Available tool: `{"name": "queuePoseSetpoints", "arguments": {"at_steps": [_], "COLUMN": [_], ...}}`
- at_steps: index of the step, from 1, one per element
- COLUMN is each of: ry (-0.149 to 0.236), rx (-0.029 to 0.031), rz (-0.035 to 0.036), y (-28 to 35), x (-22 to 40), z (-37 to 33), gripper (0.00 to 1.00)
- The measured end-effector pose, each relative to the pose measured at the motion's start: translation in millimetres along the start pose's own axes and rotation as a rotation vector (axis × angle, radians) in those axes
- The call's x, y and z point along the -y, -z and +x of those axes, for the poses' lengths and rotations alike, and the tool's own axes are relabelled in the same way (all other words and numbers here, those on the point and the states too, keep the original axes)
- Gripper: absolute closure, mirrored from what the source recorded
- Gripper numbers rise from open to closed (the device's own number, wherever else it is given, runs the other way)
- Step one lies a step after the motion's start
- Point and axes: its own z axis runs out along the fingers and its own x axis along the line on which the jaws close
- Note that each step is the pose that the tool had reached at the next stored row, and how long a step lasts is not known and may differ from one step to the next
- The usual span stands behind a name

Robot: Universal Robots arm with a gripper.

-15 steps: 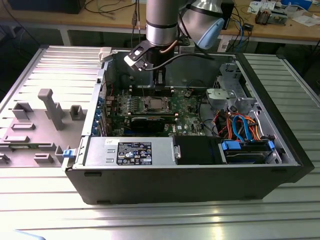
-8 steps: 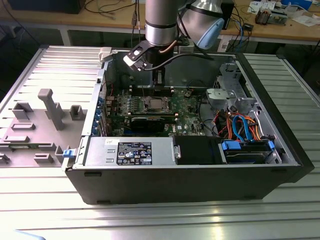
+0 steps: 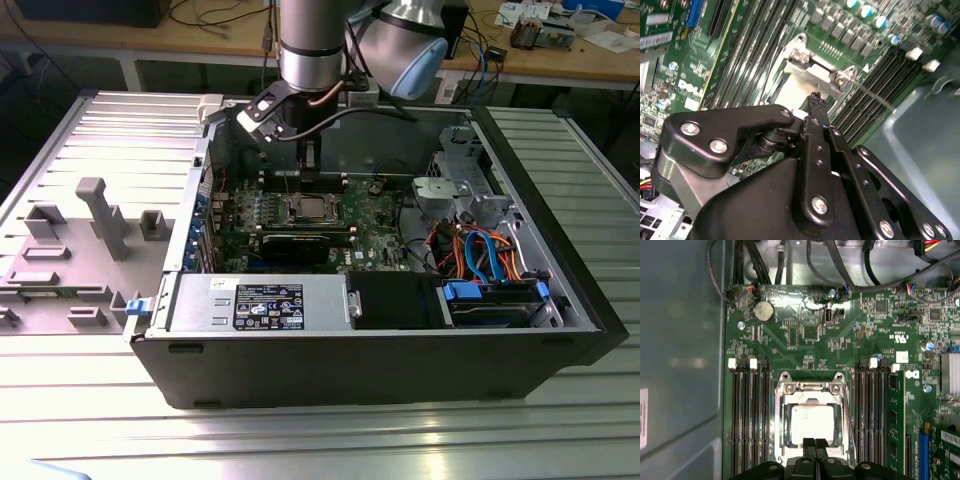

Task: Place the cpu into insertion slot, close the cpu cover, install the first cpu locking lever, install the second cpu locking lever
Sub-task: 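Close the cpu cover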

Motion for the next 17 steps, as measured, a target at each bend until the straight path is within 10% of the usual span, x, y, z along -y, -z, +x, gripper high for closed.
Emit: {"name": "queuePoseSetpoints", "arguments": {"at_steps": [17], "ry": [0.002], "rx": [-0.0001], "rz": [0.0000], "y": [-21.8], "x": [11.3], "z": [0.5], "gripper": [0.89]}}
